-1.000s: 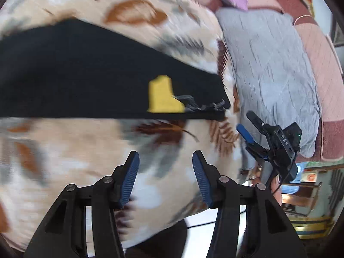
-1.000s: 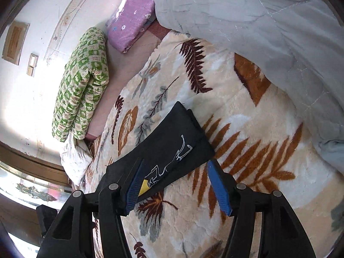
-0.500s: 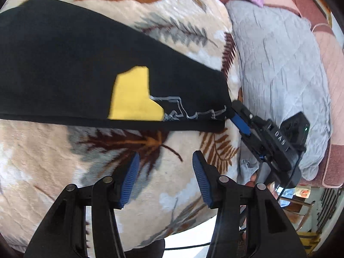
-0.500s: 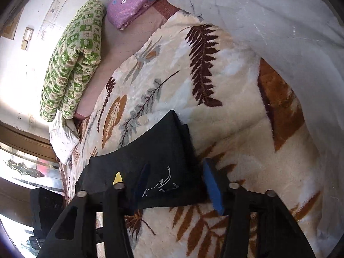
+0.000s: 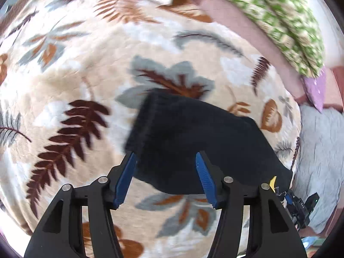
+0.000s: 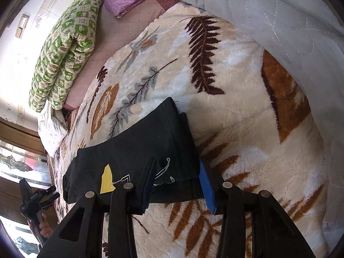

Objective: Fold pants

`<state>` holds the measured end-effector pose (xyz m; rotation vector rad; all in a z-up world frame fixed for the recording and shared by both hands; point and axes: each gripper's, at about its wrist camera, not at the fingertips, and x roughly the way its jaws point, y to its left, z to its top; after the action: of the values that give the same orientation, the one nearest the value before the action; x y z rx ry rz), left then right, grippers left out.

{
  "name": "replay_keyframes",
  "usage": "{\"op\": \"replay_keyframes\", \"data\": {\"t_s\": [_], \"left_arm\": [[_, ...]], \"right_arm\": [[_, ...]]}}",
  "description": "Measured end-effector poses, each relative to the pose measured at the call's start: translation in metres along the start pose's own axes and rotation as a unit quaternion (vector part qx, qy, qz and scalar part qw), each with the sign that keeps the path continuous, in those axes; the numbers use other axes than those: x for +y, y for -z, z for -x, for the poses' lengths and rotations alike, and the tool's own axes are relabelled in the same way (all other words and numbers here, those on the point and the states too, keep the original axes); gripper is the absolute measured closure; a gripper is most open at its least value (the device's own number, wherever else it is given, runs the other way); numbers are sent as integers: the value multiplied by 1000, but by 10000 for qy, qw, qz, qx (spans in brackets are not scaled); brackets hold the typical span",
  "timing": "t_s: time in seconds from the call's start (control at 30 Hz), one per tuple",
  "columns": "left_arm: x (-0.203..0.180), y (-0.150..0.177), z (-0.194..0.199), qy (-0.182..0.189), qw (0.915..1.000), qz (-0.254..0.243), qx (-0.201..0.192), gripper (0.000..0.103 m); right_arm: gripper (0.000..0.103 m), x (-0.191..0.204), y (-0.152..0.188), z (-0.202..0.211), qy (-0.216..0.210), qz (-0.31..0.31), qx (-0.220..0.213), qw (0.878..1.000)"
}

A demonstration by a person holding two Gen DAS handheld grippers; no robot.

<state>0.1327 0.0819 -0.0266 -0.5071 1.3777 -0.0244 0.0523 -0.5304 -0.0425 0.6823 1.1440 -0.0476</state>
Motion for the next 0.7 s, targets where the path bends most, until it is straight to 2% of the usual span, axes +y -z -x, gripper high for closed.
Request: {"op": "replay_keyframes", "data": {"t_s": [0.07,0.17,0.27,0.4,0.5,0.53,0.63,0.7], "left_arm": [[18,-3,-6,-2,9999,146,80,46],[24,-1,-21,175,9991,16,375,46],[24,-2,-31,257,9985,-53,484,46],[13,-3,-32,232,9989,-154,374,47],[10,0,-23,232,9994,-215,171,66],[10,-1,-21,201,9994,-216,168,74],[13,-6,-14,261,9994,-141,152,79],[12,-7,-12,131,9997,-193,82,79]], "right_arm": [[61,0,1,-1,47,-24,32,10000],[61,5,1,-1,166,-11,13,9999],[61,9,1,-2,325,57,45,9994],[61,11,2,-3,408,48,29,9992],[67,12,2,-3,490,92,1,9988],[74,12,3,-2,557,135,-24,9984],[85,11,3,0,486,127,-112,9987],[86,13,4,6,348,77,-210,9991]]}}
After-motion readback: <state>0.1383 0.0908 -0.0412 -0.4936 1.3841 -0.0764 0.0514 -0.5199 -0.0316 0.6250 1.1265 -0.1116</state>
